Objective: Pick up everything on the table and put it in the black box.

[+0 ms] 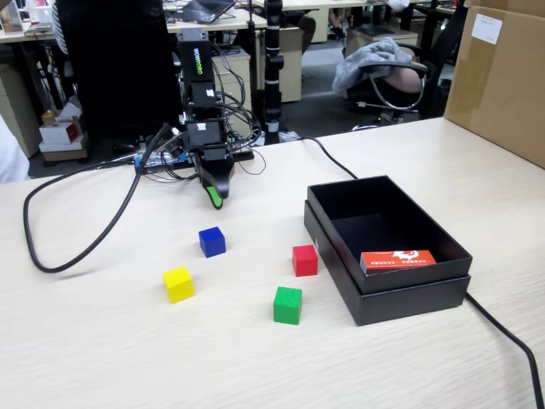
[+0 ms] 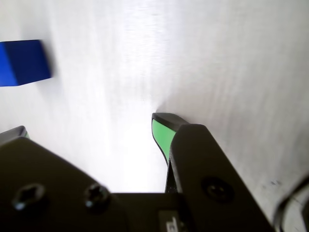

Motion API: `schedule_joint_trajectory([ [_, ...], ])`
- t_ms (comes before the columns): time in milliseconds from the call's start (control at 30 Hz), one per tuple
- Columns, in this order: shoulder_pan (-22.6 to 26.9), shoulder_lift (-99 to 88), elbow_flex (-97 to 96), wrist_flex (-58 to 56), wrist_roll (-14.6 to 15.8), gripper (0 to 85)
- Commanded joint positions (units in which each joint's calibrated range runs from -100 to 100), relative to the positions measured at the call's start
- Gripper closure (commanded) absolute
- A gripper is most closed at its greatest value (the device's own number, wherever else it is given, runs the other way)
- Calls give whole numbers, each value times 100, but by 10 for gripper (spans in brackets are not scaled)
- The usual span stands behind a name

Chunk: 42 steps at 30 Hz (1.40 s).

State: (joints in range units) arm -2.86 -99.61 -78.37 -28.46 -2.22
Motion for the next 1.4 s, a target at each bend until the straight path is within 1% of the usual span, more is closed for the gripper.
schedule_joint_trajectory([
  [0, -20, 7, 566, -571, 54, 380],
  [200, -24, 500, 1799, -1884, 59, 382],
  [233, -24, 730, 2188, -2265, 54, 382],
  [433, -54, 1854, 3503, -3129, 5, 383],
  [500, -112, 2600, 4228, -3448, -73, 383],
  [800, -342, 4872, 6132, -3794, -249, 386],
  [1033, -464, 6490, 6812, -3802, -376, 383],
  [1300, -488, 7982, 7601, -3802, -381, 384],
  [1367, -484, 8234, 7755, -3802, -381, 396],
])
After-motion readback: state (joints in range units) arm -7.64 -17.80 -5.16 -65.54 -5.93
